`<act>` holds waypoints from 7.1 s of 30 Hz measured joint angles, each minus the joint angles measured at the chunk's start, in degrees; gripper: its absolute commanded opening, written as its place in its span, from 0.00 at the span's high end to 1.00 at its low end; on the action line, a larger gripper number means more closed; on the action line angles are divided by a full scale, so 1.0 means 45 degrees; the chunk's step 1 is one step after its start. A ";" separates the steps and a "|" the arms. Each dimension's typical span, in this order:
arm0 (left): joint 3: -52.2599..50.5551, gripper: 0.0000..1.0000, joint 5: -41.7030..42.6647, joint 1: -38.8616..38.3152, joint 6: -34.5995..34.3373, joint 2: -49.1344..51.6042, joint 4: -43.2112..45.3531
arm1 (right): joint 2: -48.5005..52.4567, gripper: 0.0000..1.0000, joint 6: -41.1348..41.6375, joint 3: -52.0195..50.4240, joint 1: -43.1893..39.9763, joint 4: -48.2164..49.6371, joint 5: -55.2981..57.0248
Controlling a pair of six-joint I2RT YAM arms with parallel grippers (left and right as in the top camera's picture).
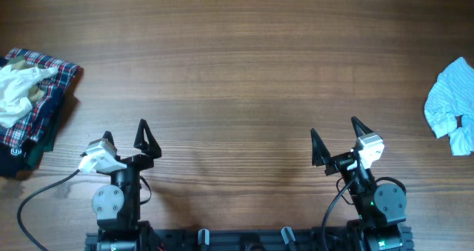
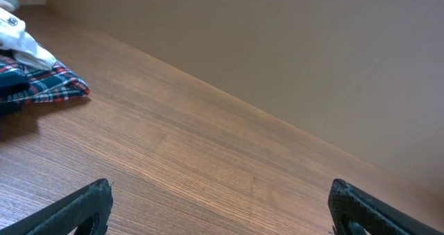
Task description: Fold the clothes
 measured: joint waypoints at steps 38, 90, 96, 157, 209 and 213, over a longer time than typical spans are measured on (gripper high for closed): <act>0.0000 0.00 0.0000 0.0000 0.0000 0.0000 0.0000 | 0.0000 0.00 0.0000 0.0000 0.0000 0.0000 0.0000; -0.0005 0.00 -0.0005 0.0000 0.0000 0.0019 0.0000 | 1.2065 0.00 -0.0306 1.8078 -0.0714 -1.0428 0.6985; -0.0005 0.00 -0.0005 0.0000 0.0000 0.0029 0.0005 | 1.8166 0.00 -0.0588 2.3212 -0.6489 -1.2740 0.4240; -0.0005 0.00 0.0000 0.0000 0.0000 0.0024 0.0005 | 2.6792 0.96 -0.3128 2.3567 -0.6309 -0.8286 0.2555; -0.0005 0.00 0.0000 0.0000 0.0000 0.0024 0.0005 | 2.6044 0.96 0.1875 1.8967 0.1656 -0.9258 -0.0680; -0.0005 0.00 0.0000 0.0000 0.0000 0.0024 0.0005 | 2.6044 0.96 0.1724 1.8967 0.1967 -0.8952 -0.0724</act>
